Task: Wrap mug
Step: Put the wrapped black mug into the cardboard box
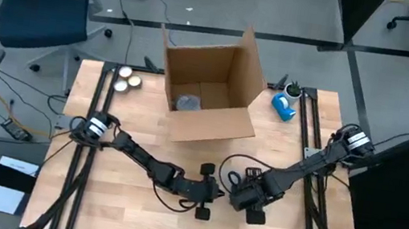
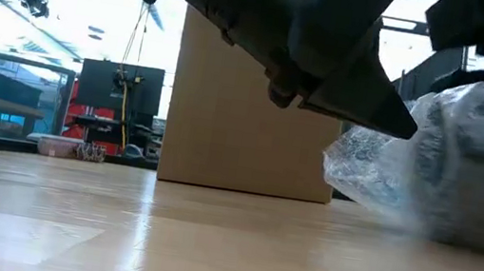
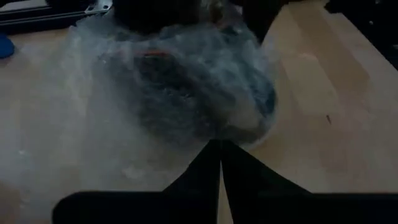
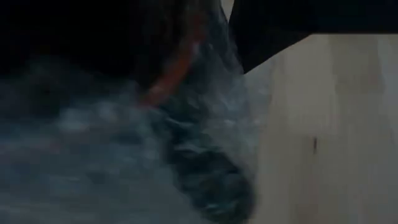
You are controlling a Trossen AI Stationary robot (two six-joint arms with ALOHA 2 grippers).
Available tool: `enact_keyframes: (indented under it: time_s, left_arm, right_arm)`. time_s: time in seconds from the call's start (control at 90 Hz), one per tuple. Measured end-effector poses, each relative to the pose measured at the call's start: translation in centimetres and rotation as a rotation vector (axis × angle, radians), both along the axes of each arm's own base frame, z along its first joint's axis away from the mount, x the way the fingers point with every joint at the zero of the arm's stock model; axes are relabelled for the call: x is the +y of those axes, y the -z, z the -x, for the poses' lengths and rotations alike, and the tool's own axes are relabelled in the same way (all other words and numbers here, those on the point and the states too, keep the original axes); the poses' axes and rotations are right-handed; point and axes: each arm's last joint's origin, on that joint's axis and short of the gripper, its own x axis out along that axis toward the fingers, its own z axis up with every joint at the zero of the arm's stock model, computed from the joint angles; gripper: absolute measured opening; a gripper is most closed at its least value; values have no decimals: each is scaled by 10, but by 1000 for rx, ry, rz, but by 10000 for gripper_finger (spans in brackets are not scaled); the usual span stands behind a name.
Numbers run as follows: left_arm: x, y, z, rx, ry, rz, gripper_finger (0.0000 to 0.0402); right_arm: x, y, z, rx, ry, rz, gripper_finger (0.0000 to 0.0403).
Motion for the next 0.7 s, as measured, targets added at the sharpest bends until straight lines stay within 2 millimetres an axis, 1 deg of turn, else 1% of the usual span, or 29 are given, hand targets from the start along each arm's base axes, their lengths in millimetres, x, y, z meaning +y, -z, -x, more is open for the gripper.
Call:
enact_keyframes:
  time_s: [0.122,0.222,0.3,0.444,0.478,0.578,0.7]
  left_arm:
    - [0,0,0,0,0,0,0]
    - [0,0,0,0,1,-1,0]
    - [0,0,0,0,1,-1,0]
    - [0,0,0,0,1,-2,0]
    - [0,0,0,0,1,-2,0]
    - [0,0,0,-1,1,-2,0]
    - [-1,-1,0,-10,8,4,0]
  right_arm:
    - [-9,8,0,15,29,24,189]
    - [-12,9,-3,8,58,25,162]
    - [-11,7,-6,-3,63,7,127]
    - [-6,0,-11,-13,51,-43,35]
    - [-6,-1,-12,-11,50,-50,21]
    - [-3,-10,-16,-19,63,-77,18]
    - [1,-30,-21,-8,69,-111,15]
